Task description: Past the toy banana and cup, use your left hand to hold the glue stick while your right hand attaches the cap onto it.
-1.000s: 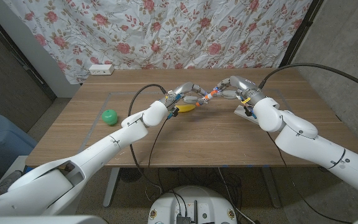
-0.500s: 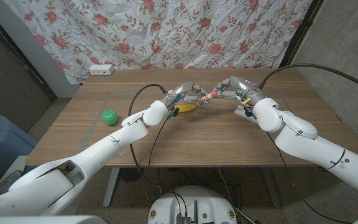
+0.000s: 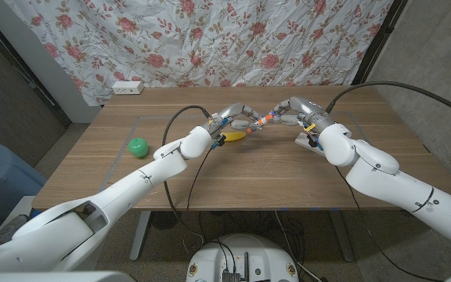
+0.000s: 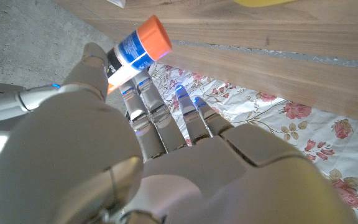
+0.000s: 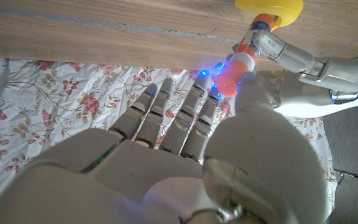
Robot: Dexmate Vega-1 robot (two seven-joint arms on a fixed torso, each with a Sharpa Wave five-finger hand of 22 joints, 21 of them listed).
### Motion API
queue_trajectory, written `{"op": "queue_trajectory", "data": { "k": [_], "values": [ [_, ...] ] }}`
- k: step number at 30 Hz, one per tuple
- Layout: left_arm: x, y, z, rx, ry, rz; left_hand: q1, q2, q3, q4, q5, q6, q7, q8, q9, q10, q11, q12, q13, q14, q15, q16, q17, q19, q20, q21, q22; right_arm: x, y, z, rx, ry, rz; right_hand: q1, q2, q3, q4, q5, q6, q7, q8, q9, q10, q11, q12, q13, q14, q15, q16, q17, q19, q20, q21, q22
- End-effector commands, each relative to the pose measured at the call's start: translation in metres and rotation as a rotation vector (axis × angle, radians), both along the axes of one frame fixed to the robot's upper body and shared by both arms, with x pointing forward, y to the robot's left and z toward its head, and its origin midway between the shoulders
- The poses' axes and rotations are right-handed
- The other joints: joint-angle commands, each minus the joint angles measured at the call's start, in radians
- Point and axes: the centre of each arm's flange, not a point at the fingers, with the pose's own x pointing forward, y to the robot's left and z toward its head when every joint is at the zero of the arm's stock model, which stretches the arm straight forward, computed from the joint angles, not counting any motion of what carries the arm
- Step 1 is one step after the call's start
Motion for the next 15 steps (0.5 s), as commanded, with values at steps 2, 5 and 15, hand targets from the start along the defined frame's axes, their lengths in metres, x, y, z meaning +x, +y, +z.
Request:
{"op": "queue_trajectory", "data": {
  "k": [2,5,15],
  "values": [
    [0.0023,-0.0016,0.0005,0.007,0.003,-0.006,0.015,0.060,0.009,0.002,0.006,0.057,0.057,0.007,0.009,0.024,-0.021,0.004,0.004,0.006,-0.131,0.002,0.002,0.007,-0.012,0.008,0.002,0.0024,0.0012,0.0020,0.014,-0.002,0.011,-0.006,0.008,-0.004,-0.002,0.000,0.009,0.005,-0.006,0.001,-0.003,0.004,-0.003,0.005,0.000,-0.130,0.005,0.002,0.002,0.008,-0.002,0.002],
    [0.0030,-0.0017,0.0010,0.006,0.002,-0.007,0.016,0.060,0.009,0.002,0.006,0.059,0.058,0.008,0.009,0.024,-0.021,0.004,0.004,0.006,-0.132,0.002,0.001,0.007,-0.012,0.008,0.002,0.0025,0.0019,0.0021,0.012,-0.002,0.012,-0.005,0.008,-0.004,-0.002,0.000,0.009,0.005,-0.007,0.001,-0.003,0.004,-0.003,0.005,0.000,-0.130,0.005,0.002,0.002,0.008,-0.002,0.002],
    [0.0031,-0.0019,0.0022,0.005,-0.003,-0.011,0.021,0.060,0.011,0.001,0.006,0.059,0.064,0.008,0.009,0.026,-0.021,0.004,0.004,0.007,-0.133,0.002,0.001,0.007,-0.011,0.008,0.002,0.0070,0.0028,0.0007,0.024,0.015,0.028,-0.003,0.011,-0.004,-0.003,-0.001,0.008,0.005,-0.009,0.001,-0.004,0.004,-0.003,0.005,-0.001,-0.133,0.006,0.003,0.003,0.008,-0.002,0.002]
  ]
}}
